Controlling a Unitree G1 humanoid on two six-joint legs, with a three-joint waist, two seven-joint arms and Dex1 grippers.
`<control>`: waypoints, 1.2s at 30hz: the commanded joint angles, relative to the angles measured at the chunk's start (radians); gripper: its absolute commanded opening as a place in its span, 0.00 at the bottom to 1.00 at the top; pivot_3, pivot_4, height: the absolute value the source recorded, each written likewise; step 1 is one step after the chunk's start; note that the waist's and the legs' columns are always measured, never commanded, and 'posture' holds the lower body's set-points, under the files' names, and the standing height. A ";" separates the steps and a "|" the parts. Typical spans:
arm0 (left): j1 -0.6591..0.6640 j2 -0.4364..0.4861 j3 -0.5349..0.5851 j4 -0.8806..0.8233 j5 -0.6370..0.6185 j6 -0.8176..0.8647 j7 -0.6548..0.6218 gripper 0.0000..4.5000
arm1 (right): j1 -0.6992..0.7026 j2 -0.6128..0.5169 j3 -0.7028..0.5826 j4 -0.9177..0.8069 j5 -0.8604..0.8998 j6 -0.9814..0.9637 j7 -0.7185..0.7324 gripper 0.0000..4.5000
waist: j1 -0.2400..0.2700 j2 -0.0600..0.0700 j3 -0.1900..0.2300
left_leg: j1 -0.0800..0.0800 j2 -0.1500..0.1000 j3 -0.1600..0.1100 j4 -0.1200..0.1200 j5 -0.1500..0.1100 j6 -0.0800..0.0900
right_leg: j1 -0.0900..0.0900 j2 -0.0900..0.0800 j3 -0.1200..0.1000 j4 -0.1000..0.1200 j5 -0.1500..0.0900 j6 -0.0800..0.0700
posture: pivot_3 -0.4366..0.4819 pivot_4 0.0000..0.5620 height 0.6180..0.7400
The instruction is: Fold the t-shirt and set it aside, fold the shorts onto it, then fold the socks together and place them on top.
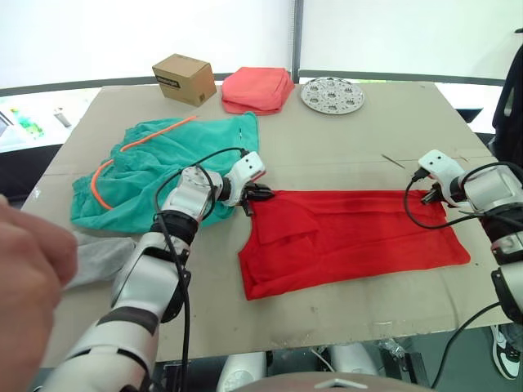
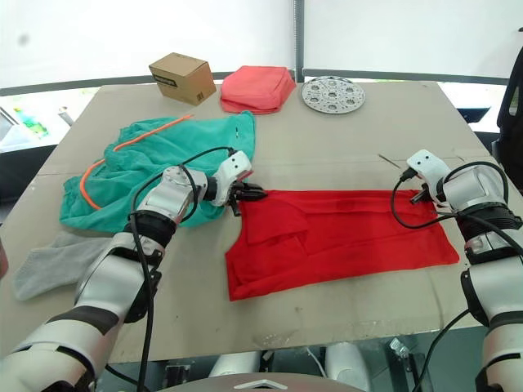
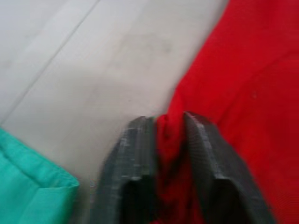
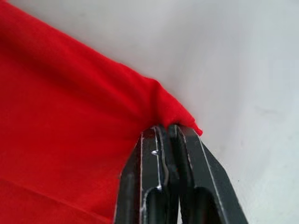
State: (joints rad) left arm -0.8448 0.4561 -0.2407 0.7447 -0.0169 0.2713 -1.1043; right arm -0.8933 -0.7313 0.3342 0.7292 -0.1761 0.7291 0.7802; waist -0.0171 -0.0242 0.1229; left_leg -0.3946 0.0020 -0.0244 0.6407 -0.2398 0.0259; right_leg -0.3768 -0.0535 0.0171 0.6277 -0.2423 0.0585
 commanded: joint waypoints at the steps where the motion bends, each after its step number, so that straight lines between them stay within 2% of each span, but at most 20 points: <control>1: 0.154 0.039 -0.014 -0.203 -0.045 0.214 -0.065 0.02 | -0.027 0.008 -0.002 0.040 -0.053 -0.049 -0.066 0.00 | -0.003 0.001 0.000 | 0.000 0.000 0.000 0.000 0.000 0.000 | 0.000 0.000 0.000 0.000 0.000 0.000 | 0.48 0.27 1.00; 3: 0.246 0.078 0.016 -0.379 -0.086 0.329 -0.047 0.02 | -0.067 0.030 -0.001 0.082 -0.074 -0.100 -0.106 0.00 | -0.010 0.003 0.000 | 0.000 0.000 0.000 -0.001 0.000 0.000 | -0.001 0.000 0.001 0.000 0.000 0.000 | 0.48 0.27 1.00; 6: 0.330 0.105 0.051 -0.557 -0.131 0.445 0.001 0.02 | -0.113 0.057 -0.005 0.148 -0.091 -0.164 -0.141 0.00 | -0.021 0.007 0.002 | 0.000 0.001 0.000 -0.004 0.000 0.000 | -0.002 0.000 0.002 0.000 0.000 0.000 | 0.48 0.27 1.00; 10: 0.538 0.126 0.174 -0.886 -0.213 0.647 0.133 0.02 | -0.227 0.157 0.013 0.303 -0.126 -0.308 -0.224 0.00 | -0.033 0.009 0.003 | 0.001 0.001 0.000 -0.006 0.000 0.000 | -0.003 0.001 0.004 0.000 0.000 0.000 | 0.48 0.27 1.00; 15: 0.835 0.020 0.359 -1.276 -0.300 0.842 0.347 0.02 | -0.358 0.289 0.006 0.467 -0.145 -0.475 -0.327 0.00 | -0.050 0.010 0.004 | 0.004 0.001 -0.002 -0.010 0.000 -0.001 | -0.004 0.002 0.010 -0.001 0.000 0.000 | 0.48 0.27 1.00; 18: 0.966 -0.055 0.410 -1.416 -0.315 0.865 0.455 0.02 | -0.403 0.345 -0.004 0.519 -0.144 -0.538 -0.353 0.00 | -0.048 0.010 0.004 | 0.004 0.001 -0.002 -0.010 -0.001 -0.002 | -0.005 -0.002 0.012 -0.002 0.000 -0.001 | 0.48 0.27 1.00; 22: 1.107 -0.142 0.436 -1.527 -0.327 0.838 0.562 0.02 | -0.440 0.409 -0.027 0.549 -0.131 -0.589 -0.362 0.00 | -0.039 0.011 0.005 | 0.005 0.000 -0.004 -0.009 -0.002 -0.004 | -0.004 -0.005 0.013 -0.002 0.001 -0.002 | 0.48 0.27 1.00; 27: 1.200 -0.214 0.433 -1.548 -0.324 0.731 0.645 0.02 | -0.470 0.470 -0.038 0.562 -0.132 -0.630 -0.373 0.00 | -0.033 0.012 0.005 | 0.005 -0.001 -0.003 -0.009 -0.002 -0.004 | -0.004 -0.007 0.012 -0.002 0.001 -0.004 | 0.48 0.27 1.00; 30: 1.244 -0.210 0.412 -1.545 -0.322 0.687 0.660 0.02 | -0.480 0.497 -0.049 0.568 -0.131 -0.642 -0.374 0.00 | -0.034 0.012 0.006 | 0.005 -0.001 -0.004 -0.011 -0.002 -0.004 | -0.004 -0.007 0.012 -0.002 -0.001 -0.007 | 0.48 0.27 1.00; 36: 1.293 -0.212 0.445 -1.529 -0.334 0.603 0.697 0.02 | -0.508 0.546 -0.062 0.577 -0.134 -0.685 -0.389 0.00 | -0.046 0.014 0.007 | 0.006 -0.001 -0.003 -0.013 -0.002 -0.005 | -0.005 -0.007 0.012 -0.002 -0.002 -0.008 | 0.48 0.27 1.00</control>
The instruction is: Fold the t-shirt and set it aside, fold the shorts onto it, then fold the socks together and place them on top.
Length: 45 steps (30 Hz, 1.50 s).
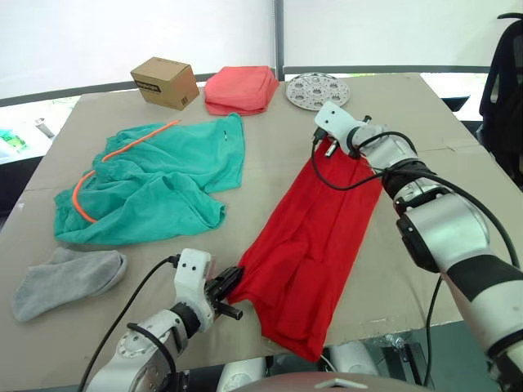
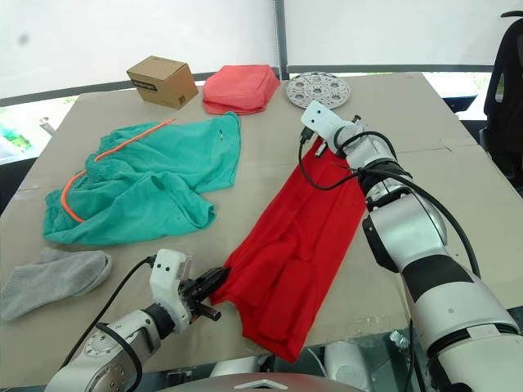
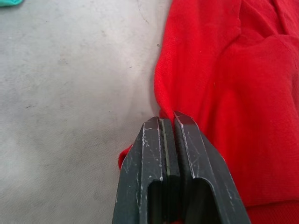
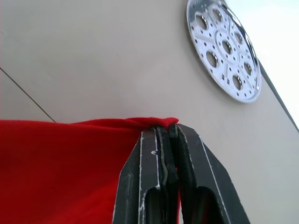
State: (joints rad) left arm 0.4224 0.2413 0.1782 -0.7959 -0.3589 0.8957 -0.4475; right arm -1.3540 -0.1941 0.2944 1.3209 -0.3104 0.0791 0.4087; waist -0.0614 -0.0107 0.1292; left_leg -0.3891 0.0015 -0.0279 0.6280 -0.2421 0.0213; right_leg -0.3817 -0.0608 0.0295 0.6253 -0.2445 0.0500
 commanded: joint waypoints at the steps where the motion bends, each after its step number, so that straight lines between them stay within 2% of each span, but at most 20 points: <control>1: 0.033 0.003 0.019 0.012 0.011 -0.032 0.047 0.02 | -0.054 0.017 -0.025 -0.013 0.002 -0.042 -0.019 0.00 | -0.002 0.001 0.000 | 0.000 0.000 0.000 0.000 0.000 0.000 | 0.000 0.000 0.000 0.000 0.000 0.000 | 0.48 0.27 1.00; 6: 0.050 -0.008 0.013 0.027 0.016 -0.077 0.089 0.02 | -0.072 0.057 -0.018 0.001 -0.012 -0.061 -0.023 0.00 | -0.005 0.001 0.000 | 0.001 0.000 0.000 0.000 0.000 0.000 | 0.000 0.000 0.000 0.000 0.000 0.000 | 0.48 0.27 1.00; 10: 0.055 0.014 0.013 0.041 -0.015 -0.089 0.064 0.02 | -0.053 0.064 -0.012 0.012 -0.022 -0.053 0.026 0.00 | -0.004 0.001 0.001 | 0.000 0.000 -0.001 0.000 0.000 0.000 | 0.000 -0.001 -0.001 0.000 0.000 0.000 | 0.48 0.27 1.00; 11: 0.051 0.008 0.026 0.040 -0.034 -0.103 0.058 0.00 | -0.046 0.058 -0.019 0.012 -0.018 -0.052 0.029 0.07 | -0.004 0.001 0.001 | 0.000 0.000 -0.001 0.000 0.000 0.000 | 0.000 -0.001 -0.001 0.000 0.000 0.000 | 0.48 0.27 1.00; 14: 0.031 0.024 0.071 0.056 -0.091 -0.152 0.009 0.25 | -0.011 0.004 -0.030 0.001 -0.016 -0.045 0.037 0.29 | 0.000 0.001 0.001 | 0.000 0.000 -0.001 0.000 0.000 0.000 | 0.000 -0.001 -0.002 0.000 0.000 0.000 | 0.48 0.27 1.00; 17: 0.010 0.097 0.117 0.102 -0.209 -0.162 -0.133 0.57 | 0.020 -0.068 -0.080 -0.045 0.032 -0.017 0.093 0.61 | 0.011 0.002 0.001 | -0.001 0.000 -0.003 0.000 0.000 0.000 | 0.000 -0.001 -0.004 -0.001 -0.001 -0.001 | 0.48 0.27 1.00; 18: -0.018 0.160 0.140 0.148 -0.253 -0.145 -0.209 0.66 | 0.041 -0.099 -0.139 -0.098 0.089 0.022 0.107 0.61 | 0.012 0.002 0.002 | -0.002 0.000 -0.003 0.001 0.000 0.000 | 0.000 -0.001 -0.004 -0.001 -0.001 -0.002 | 0.48 0.27 1.00; 22: -0.106 0.328 0.155 0.273 -0.333 -0.118 -0.363 0.66 | 0.154 -0.157 -0.285 -0.378 0.228 0.262 0.126 0.61 | 0.018 0.006 0.004 | -0.003 0.000 -0.005 0.001 0.000 0.000 | 0.000 0.000 -0.008 0.000 -0.002 -0.003 | 0.48 0.27 1.00; 24: -0.189 0.400 0.111 0.318 -0.355 -0.087 -0.423 0.66 | 0.288 -0.147 -0.373 -0.673 0.314 0.507 0.091 0.61 | 0.018 0.004 0.003 | -0.003 0.000 -0.004 0.001 0.000 0.000 | 0.000 0.000 -0.009 -0.001 -0.002 -0.003 | 0.48 0.27 1.00; 27: -0.314 0.460 0.029 0.377 -0.349 -0.060 -0.462 0.66 | 0.446 -0.060 -0.515 -0.970 0.378 0.722 -0.089 0.61 | 0.022 0.003 0.002 | -0.004 0.000 -0.006 0.001 0.000 0.000 | 0.001 0.000 -0.011 -0.001 -0.002 -0.003 | 0.48 0.27 1.00; 31: -0.394 0.505 -0.006 0.416 -0.340 -0.046 -0.481 0.66 | 0.555 0.048 -0.602 -1.141 0.409 0.798 -0.251 0.61 | 0.019 0.004 0.003 | -0.004 0.000 -0.005 0.001 0.000 0.001 | 0.000 0.000 -0.010 0.001 0.000 0.000 | 0.48 0.27 1.00; 34: -0.425 0.545 -0.025 0.442 -0.327 -0.058 -0.507 0.66 | 0.611 0.078 -0.586 -1.192 0.413 0.812 -0.290 0.61 | 0.020 0.004 0.003 | -0.004 0.000 -0.005 0.001 0.000 0.001 | -0.001 0.003 -0.011 0.001 0.000 0.000 | 0.48 0.27 1.00; 38: -0.459 0.583 -0.056 0.490 -0.293 -0.092 -0.536 0.66 | 0.639 0.099 -0.578 -1.152 0.422 0.752 -0.316 0.61 | 0.020 0.004 0.003 | -0.003 0.000 -0.004 0.001 0.000 0.001 | 0.000 0.007 -0.010 0.000 0.000 0.000 | 0.48 0.27 1.00; 41: -0.475 0.618 -0.124 0.525 -0.230 -0.144 -0.582 0.66 | 0.633 0.114 -0.587 -1.057 0.439 0.663 -0.323 0.61 | 0.019 0.004 0.003 | -0.003 0.000 -0.003 0.001 0.000 0.001 | 0.000 0.007 -0.009 0.000 0.000 0.000 | 0.48 0.27 1.00; 45: -0.486 0.619 -0.233 0.558 -0.133 -0.191 -0.579 0.66 | 0.604 0.100 -0.562 -0.866 0.427 0.571 -0.325 0.61 | 0.019 0.003 0.003 | -0.002 0.000 -0.003 0.001 0.000 0.001 | 0.000 0.008 -0.009 0.000 0.000 0.001 | 0.48 0.27 1.00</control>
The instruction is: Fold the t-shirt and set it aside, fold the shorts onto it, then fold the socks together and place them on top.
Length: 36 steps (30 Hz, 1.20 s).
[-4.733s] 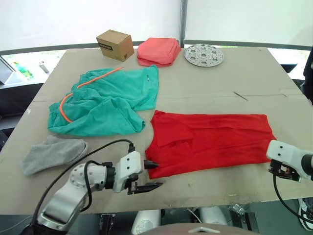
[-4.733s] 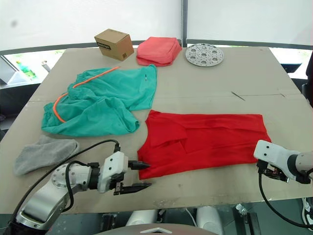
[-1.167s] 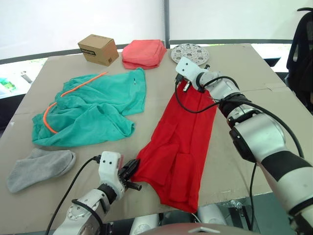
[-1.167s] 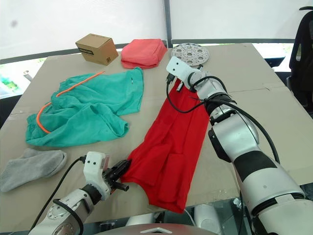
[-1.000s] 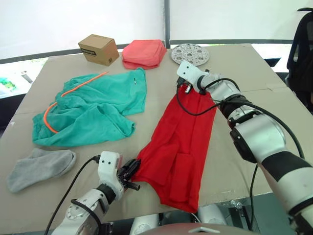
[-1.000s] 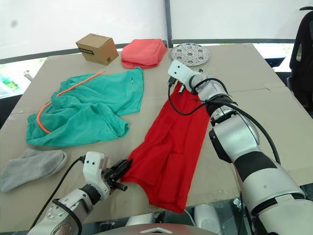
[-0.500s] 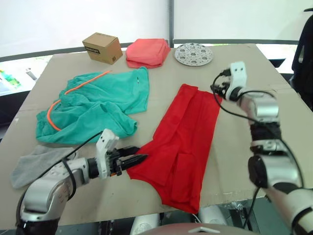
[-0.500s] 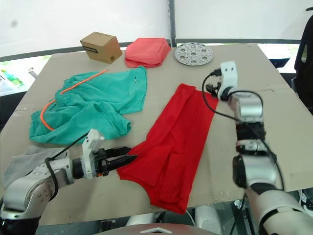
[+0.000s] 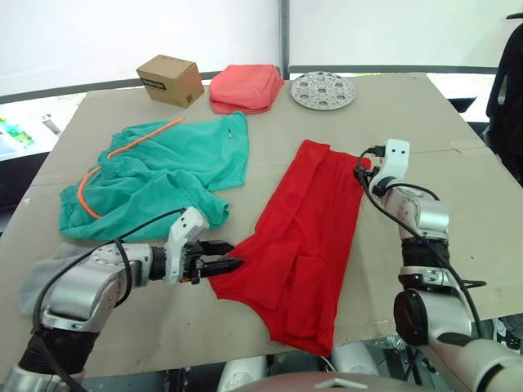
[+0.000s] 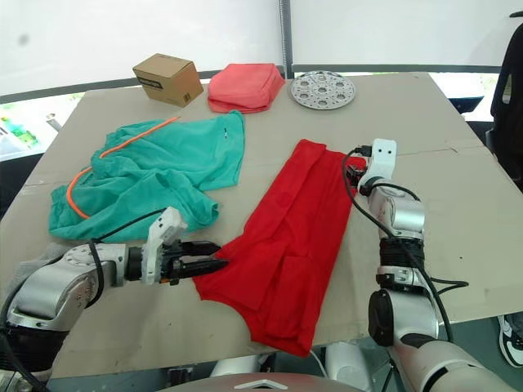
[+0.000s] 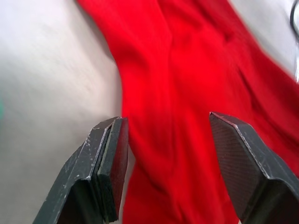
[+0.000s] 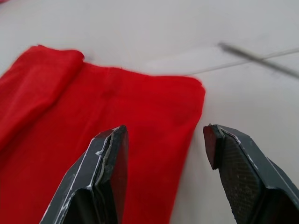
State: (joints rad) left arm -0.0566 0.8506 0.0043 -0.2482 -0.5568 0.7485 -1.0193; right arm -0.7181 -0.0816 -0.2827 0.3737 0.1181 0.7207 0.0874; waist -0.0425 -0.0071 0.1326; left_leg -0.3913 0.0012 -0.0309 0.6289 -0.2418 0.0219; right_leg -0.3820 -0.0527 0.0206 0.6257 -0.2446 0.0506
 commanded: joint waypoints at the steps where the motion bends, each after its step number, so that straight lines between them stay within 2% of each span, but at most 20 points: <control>1: -0.004 0.010 -0.089 0.014 0.101 -0.072 -0.005 0.66 | -0.040 -0.020 0.022 0.118 -0.005 -0.091 -0.004 0.61 | 0.001 0.000 0.000 | 0.001 0.000 0.000 0.000 0.000 0.000 | 0.001 0.000 0.000 0.000 0.000 0.000 | 0.48 0.27 1.00; 2: 0.001 0.008 -0.114 0.015 0.130 -0.098 -0.005 0.66 | -0.049 -0.026 0.028 0.152 -0.009 -0.107 -0.006 0.61 | 0.002 0.000 0.000 | 0.003 0.000 0.001 0.000 0.000 0.000 | 0.002 0.000 0.001 0.000 0.000 0.000 | 0.48 0.27 1.00; 3: 0.008 0.008 -0.133 0.010 0.147 -0.115 -0.008 0.68 | -0.056 -0.036 0.047 0.182 -0.026 -0.127 -0.012 0.50 | 0.003 0.000 0.000 | 0.006 0.000 0.002 0.000 0.000 0.000 | 0.004 -0.001 0.002 0.000 -0.002 -0.003 | 0.48 0.27 1.00; 4: 0.019 0.007 -0.150 0.001 0.163 -0.140 -0.018 0.55 | -0.061 -0.046 0.073 0.209 -0.049 -0.145 -0.016 0.42 | 0.003 -0.002 -0.001 | 0.008 0.000 0.003 0.000 0.000 0.000 | 0.006 -0.001 0.003 0.000 -0.002 -0.003 | 0.48 0.27 1.00; 6: 0.039 -0.005 -0.164 -0.013 0.185 -0.170 -0.015 0.38 | -0.072 -0.052 0.108 0.246 -0.066 -0.173 -0.006 0.21 | 0.001 -0.003 -0.002 | 0.009 0.000 0.005 0.000 0.000 0.000 | 0.005 -0.001 0.005 0.000 -0.002 -0.004 | 0.48 0.27 1.00; 8: 0.054 -0.024 -0.153 -0.024 0.179 -0.165 -0.005 0.16 | -0.083 -0.055 0.130 0.273 -0.072 -0.191 0.001 0.00 | 0.000 -0.004 -0.003 | 0.010 0.000 0.006 0.000 0.000 0.001 | 0.005 -0.001 0.007 0.000 -0.002 -0.004 | 0.48 0.27 1.00; 10: 0.066 -0.045 -0.128 -0.031 0.166 -0.152 0.013 0.00 | -0.101 -0.058 0.135 0.303 -0.071 -0.212 -0.003 0.00 | 0.001 -0.004 -0.003 | 0.010 0.000 0.006 0.000 0.000 0.001 | 0.005 -0.001 0.007 0.000 -0.002 -0.003 | 0.48 0.27 1.00; 15: 0.103 -0.121 -0.025 -0.072 0.113 -0.068 0.114 0.00 | -0.186 -0.090 0.143 0.426 -0.084 -0.289 -0.002 0.00 | 0.003 -0.003 -0.003 | 0.009 0.000 0.006 -0.001 0.000 0.001 | 0.005 -0.002 0.007 0.000 -0.002 -0.003 | 0.48 0.27 1.00; 18: 0.234 -0.219 0.106 -0.221 0.042 0.038 0.277 0.00 | -0.315 -0.102 0.170 0.601 -0.113 -0.389 0.003 0.00 | -0.002 -0.003 -0.001 | 0.009 0.000 0.006 -0.001 0.000 0.001 | 0.005 -0.004 0.007 0.000 -0.002 -0.003 | 0.48 0.27 1.00; 20: 0.317 -0.270 0.153 -0.319 0.015 0.083 0.356 0.00 | -0.377 -0.098 0.182 0.691 -0.125 -0.442 0.006 0.00 | -0.002 -0.003 -0.001 | 0.008 0.000 0.006 -0.002 0.000 0.001 | 0.004 -0.007 0.008 0.000 -0.002 -0.003 | 0.48 0.27 1.00; 25: 0.466 -0.358 0.179 -0.493 -0.042 0.147 0.484 0.00 | -0.490 -0.079 0.217 0.842 -0.161 -0.542 0.033 0.00 | -0.002 -0.003 0.000 | 0.008 0.001 0.005 -0.010 0.000 0.000 | 0.002 -0.007 0.009 -0.002 0.000 0.000 | 0.48 0.27 1.00; 27: 0.472 -0.378 0.185 -0.505 -0.063 0.160 0.509 0.00 | -0.511 -0.075 0.223 0.874 -0.171 -0.561 0.039 0.00 | 0.003 -0.003 0.000 | 0.008 0.001 0.004 -0.011 0.000 0.000 | 0.002 -0.007 0.008 -0.002 -0.003 -0.005 | 0.48 0.27 1.00; 30: 0.430 -0.386 0.167 -0.462 -0.014 0.118 0.547 0.00 | -0.524 -0.077 0.235 0.907 -0.184 -0.562 0.060 0.00 | 0.005 -0.003 0.000 | 0.008 0.001 0.002 -0.011 0.001 -0.001 | 0.003 -0.007 0.006 -0.001 -0.003 -0.006 | 0.48 0.27 1.00; 33: 0.387 -0.346 0.157 -0.410 0.006 0.053 0.489 0.00 | -0.510 -0.107 0.247 0.909 -0.202 -0.548 0.063 0.22 | 0.005 -0.003 0.000 | 0.008 0.000 0.002 -0.010 0.001 -0.001 | 0.003 -0.008 0.004 -0.001 -0.003 -0.006 | 0.48 0.27 1.00; 35: 0.360 -0.312 0.179 -0.384 -0.041 0.033 0.410 0.18 | -0.487 -0.141 0.262 0.875 -0.216 -0.526 0.075 0.44 | 0.003 -0.003 0.000 | 0.008 -0.001 0.003 -0.009 0.001 -0.002 | 0.003 -0.008 0.003 -0.001 -0.003 -0.006 | 0.48 0.27 1.00; 36: 0.351 -0.292 0.184 -0.374 -0.059 0.018 0.364 0.23 | -0.471 -0.158 0.274 0.840 -0.222 -0.511 0.091 0.53 | 0.003 -0.003 0.000 | 0.008 -0.001 0.002 -0.010 0.001 -0.002 | 0.003 -0.008 0.002 -0.001 -0.003 -0.006 | 0.48 0.27 1.00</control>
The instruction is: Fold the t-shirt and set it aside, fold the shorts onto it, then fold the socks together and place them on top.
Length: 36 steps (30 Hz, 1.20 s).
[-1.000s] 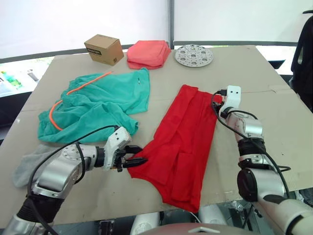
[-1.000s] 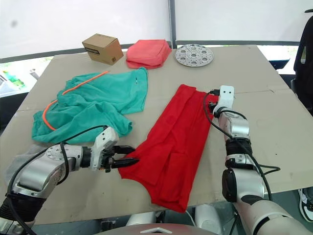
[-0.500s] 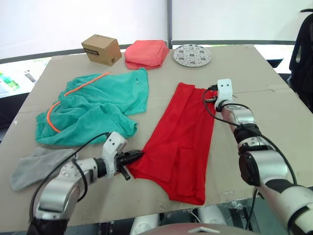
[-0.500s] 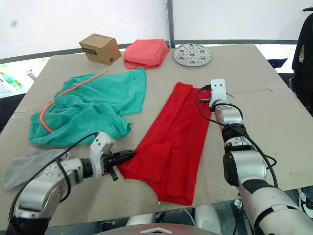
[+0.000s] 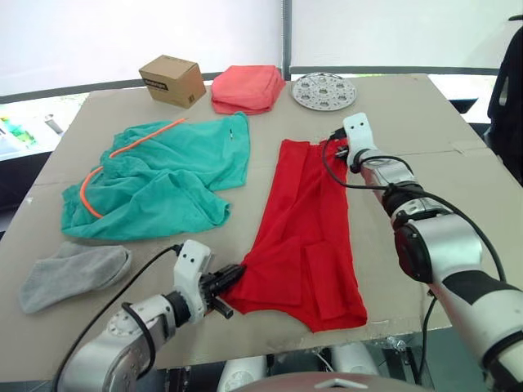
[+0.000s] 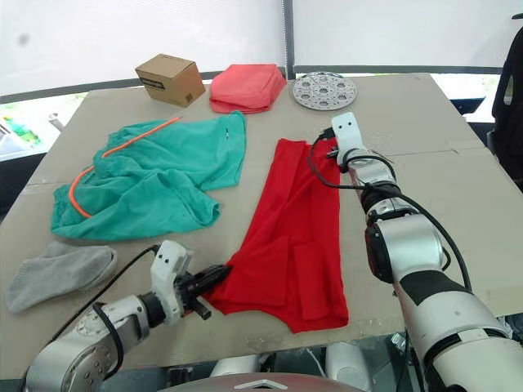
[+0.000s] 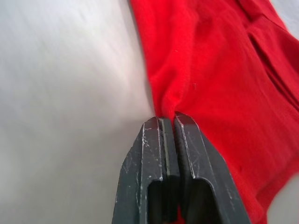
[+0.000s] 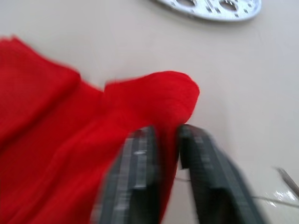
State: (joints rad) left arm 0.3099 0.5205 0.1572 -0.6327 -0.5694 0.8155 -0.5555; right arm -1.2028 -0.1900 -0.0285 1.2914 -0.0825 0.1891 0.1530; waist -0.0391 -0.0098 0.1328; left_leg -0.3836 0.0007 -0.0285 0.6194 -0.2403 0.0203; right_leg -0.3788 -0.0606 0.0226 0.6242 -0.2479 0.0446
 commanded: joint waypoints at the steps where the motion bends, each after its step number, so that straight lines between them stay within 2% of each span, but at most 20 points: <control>1: -0.024 0.054 0.043 0.019 -0.081 -0.052 -0.145 0.34 | 0.047 -0.068 0.030 -0.155 -0.022 0.054 0.058 0.65 | -0.001 0.000 0.000 | 0.000 0.000 0.000 0.000 0.000 0.000 | 0.000 0.000 0.000 0.000 0.000 0.000 | 0.48 0.27 1.00; 2: -0.031 0.072 0.058 0.030 -0.122 -0.037 -0.183 0.45 | 0.097 -0.085 0.039 -0.279 -0.012 0.109 0.103 0.76 | -0.001 0.000 0.000 | -0.001 0.000 0.000 0.000 0.000 0.000 | 0.000 0.000 0.000 -0.001 0.000 0.000 | 0.48 0.27 1.00; 3: -0.036 0.104 0.062 0.045 -0.134 -0.050 -0.240 0.58 | 0.185 -0.108 0.053 -0.490 0.013 0.191 0.173 0.89 | -0.001 0.001 0.001 | -0.001 0.000 0.000 -0.001 0.000 0.000 | -0.001 0.000 -0.001 -0.002 0.000 0.000 | 0.48 0.27 1.00; 4: -0.039 0.139 0.063 0.059 -0.145 -0.061 -0.299 0.64 | 0.281 -0.134 0.069 -0.721 0.047 0.289 0.242 0.95 | -0.001 0.001 0.000 | -0.002 0.001 0.000 -0.001 0.000 0.000 | -0.001 0.000 -0.001 -0.002 0.000 0.000 | 0.48 0.27 1.00; 8: -0.081 0.257 0.045 0.130 -0.133 -0.146 -0.488 0.64 | 0.653 -0.300 0.104 -1.550 0.253 0.582 0.473 0.95 | 0.009 0.004 0.002 | -0.007 0.002 -0.006 -0.003 0.000 0.000 | -0.003 0.004 -0.005 -0.003 -0.001 0.002 | 0.48 0.27 1.00; 11: -0.108 0.309 -0.017 0.206 -0.035 -0.296 -0.600 0.64 | 0.916 -0.413 0.008 -1.891 0.393 0.661 0.568 0.95 | 0.014 0.003 0.001 | -0.007 0.002 -0.006 -0.003 0.000 0.000 | -0.004 0.005 -0.006 -0.003 -0.002 0.003 | 0.48 0.27 1.00; 12: -0.118 0.311 -0.038 0.232 -0.004 -0.343 -0.618 0.64 | 0.991 -0.412 -0.038 -1.942 0.440 0.622 0.593 0.95 | 0.020 0.001 0.000 | -0.006 0.002 -0.006 -0.003 0.000 0.000 | -0.002 0.004 -0.007 -0.004 -0.003 0.000 | 0.48 0.27 1.00; 13: -0.129 0.318 -0.062 0.268 0.039 -0.420 -0.654 0.64 | 1.117 -0.501 -0.058 -2.001 0.420 0.531 0.674 0.95 | 0.021 -0.001 0.001 | -0.004 0.002 -0.006 -0.003 -0.001 0.000 | 0.000 0.004 -0.007 -0.004 -0.004 -0.001 | 0.48 0.27 1.00; 15: -0.147 0.335 -0.098 0.327 0.092 -0.537 -0.735 0.65 | 1.299 -0.647 -0.105 -2.061 0.374 0.388 0.813 0.98 | 0.033 -0.001 0.006 | -0.001 0.003 -0.003 -0.002 -0.001 0.000 | 0.001 0.000 -0.006 -0.006 -0.007 0.000 | 0.48 0.27 1.00; 18: -0.182 0.333 -0.138 0.424 0.154 -0.713 -0.824 0.65 | 1.460 -0.724 -0.210 -2.089 0.375 0.241 0.895 0.98 | 0.025 -0.006 0.011 | -0.001 0.004 0.004 -0.001 -0.001 0.000 | 0.000 -0.006 -0.007 -0.007 -0.008 0.004 | 0.48 0.27 1.00; 21: -0.199 0.328 -0.154 0.471 0.159 -0.787 -0.875 0.83 | 1.579 -0.736 -0.220 -2.059 0.266 -0.007 0.927 1.00 | 0.028 -0.012 0.011 | 0.000 0.007 0.006 0.001 -0.001 0.000 | 0.001 -0.012 -0.015 -0.007 -0.008 0.004 | 0.48 0.27 1.00; 22: -0.199 0.329 -0.159 0.490 0.174 -0.831 -0.890 0.93 | 1.606 -0.730 -0.208 -2.042 0.231 -0.082 0.920 1.00 | 0.028 -0.014 0.010 | 0.001 0.008 0.006 0.000 -0.001 0.000 | 0.000 -0.012 -0.015 -0.007 -0.008 0.004 | 0.48 0.27 1.00; 23: -0.210 0.320 -0.161 0.521 0.195 -0.889 -0.892 0.99 | 1.623 -0.728 -0.187 -2.014 0.182 -0.173 0.908 1.00 | 0.027 -0.015 0.010 | 0.001 0.010 0.007 0.001 -0.001 0.000 | 0.000 -0.012 -0.017 -0.006 -0.008 0.004 | 0.48 0.27 1.00; 27: -0.262 0.297 -0.178 0.615 0.241 -1.022 -0.905 0.99 | 1.657 -0.744 -0.131 -1.917 0.081 -0.369 0.902 1.00 | 0.039 -0.017 0.010 | 0.000 0.010 0.006 0.001 -0.001 0.000 | 0.000 -0.012 -0.023 -0.006 -0.006 0.000 | 0.48 0.27 1.00; 31: -0.325 0.276 -0.202 0.711 0.303 -1.170 -0.902 0.99 | 1.599 -0.714 -0.052 -1.801 -0.014 -0.483 0.836 1.00 | 0.053 -0.017 0.010 | 0.000 0.009 0.006 0.000 -0.001 0.000 | 0.000 -0.009 -0.026 -0.004 -0.005 0.000 | 0.48 0.27 1.00; 36: -0.371 0.256 -0.224 0.754 0.329 -1.263 -0.883 0.99 | 1.567 -0.694 0.003 -1.776 -0.037 -0.536 0.799 1.00 | 0.054 -0.017 0.010 | 0.000 0.009 0.006 0.001 -0.001 0.000 | 0.001 -0.008 -0.027 -0.003 -0.005 0.000 | 0.48 0.27 1.00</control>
State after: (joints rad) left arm -0.0398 0.7899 -0.0587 0.1219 -0.2521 -0.3916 -1.4550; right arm 0.3753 -0.8961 -0.0396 -0.4718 -0.1150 -0.3139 0.9734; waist 0.0147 -0.0265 0.1427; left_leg -0.3832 0.0094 -0.0226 0.6207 -0.2410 0.0202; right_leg -0.3781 -0.0688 -0.0044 0.6209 -0.2533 0.0446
